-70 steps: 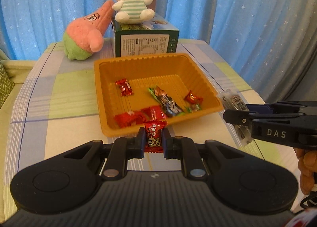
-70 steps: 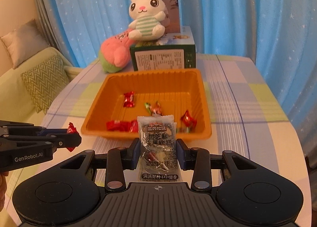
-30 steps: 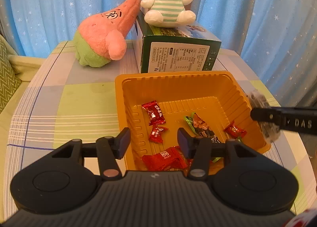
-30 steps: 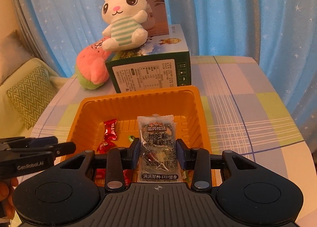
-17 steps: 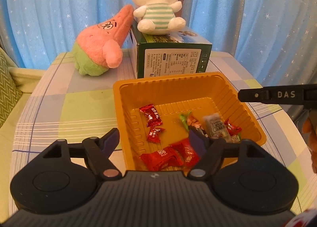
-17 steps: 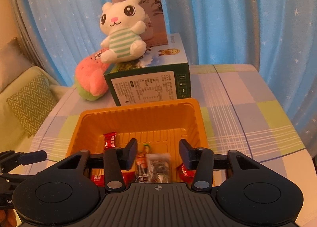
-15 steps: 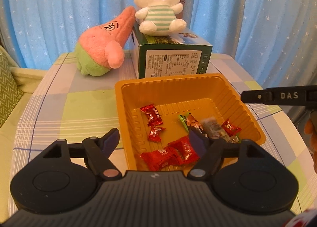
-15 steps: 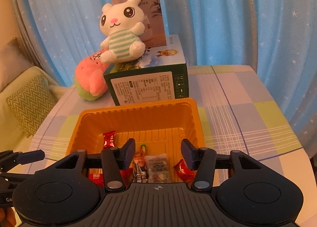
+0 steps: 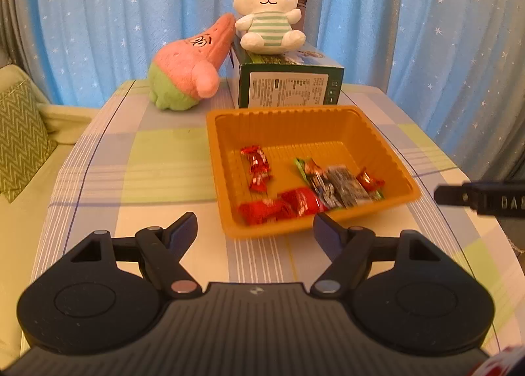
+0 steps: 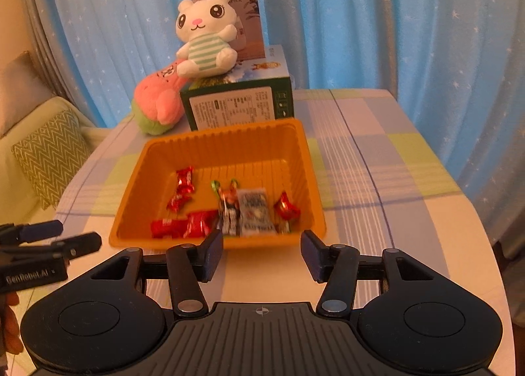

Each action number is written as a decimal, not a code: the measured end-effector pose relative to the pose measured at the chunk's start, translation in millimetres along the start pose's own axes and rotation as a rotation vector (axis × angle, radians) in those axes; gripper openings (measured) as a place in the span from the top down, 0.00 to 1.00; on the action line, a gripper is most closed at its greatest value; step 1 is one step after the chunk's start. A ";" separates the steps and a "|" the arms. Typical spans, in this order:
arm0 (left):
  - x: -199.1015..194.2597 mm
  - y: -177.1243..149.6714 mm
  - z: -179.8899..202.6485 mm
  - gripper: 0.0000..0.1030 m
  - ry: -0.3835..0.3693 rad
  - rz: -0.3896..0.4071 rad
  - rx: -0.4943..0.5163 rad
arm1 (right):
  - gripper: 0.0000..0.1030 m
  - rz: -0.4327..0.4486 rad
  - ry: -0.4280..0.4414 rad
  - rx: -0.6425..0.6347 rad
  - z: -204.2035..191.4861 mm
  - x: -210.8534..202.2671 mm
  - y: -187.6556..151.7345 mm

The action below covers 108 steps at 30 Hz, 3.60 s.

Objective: Organize snacks
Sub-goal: 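Withdraw both tools from the tray toward the last yellow candies, then grasp the yellow candy with the left tool while the right tool grasps the clear brown snack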

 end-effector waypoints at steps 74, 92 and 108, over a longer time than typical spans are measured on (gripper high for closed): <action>-59.1 -121.9 -48.6 0.21 0.024 -0.181 -0.005 | 0.49 -0.143 0.255 -0.149 -108.8 -5.8 -177.9; -47.7 -117.7 -56.3 0.21 0.025 -0.184 -0.020 | 0.65 -0.100 0.082 -0.114 -125.3 26.9 -172.4; -23.6 -117.7 -7.2 0.28 -0.102 -0.201 0.041 | 0.79 -0.060 -0.050 -0.052 -49.9 3.3 -168.2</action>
Point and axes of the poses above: each gripper's, at about its wrist camera, not at the fingertips, and x roughly the way its jaws point, z to its right, y to its top, the point moved 3 cm from there along x, roughly the way its jaws point, and after that the axes turned 3 degrees about -y, right-handed, at the moved point
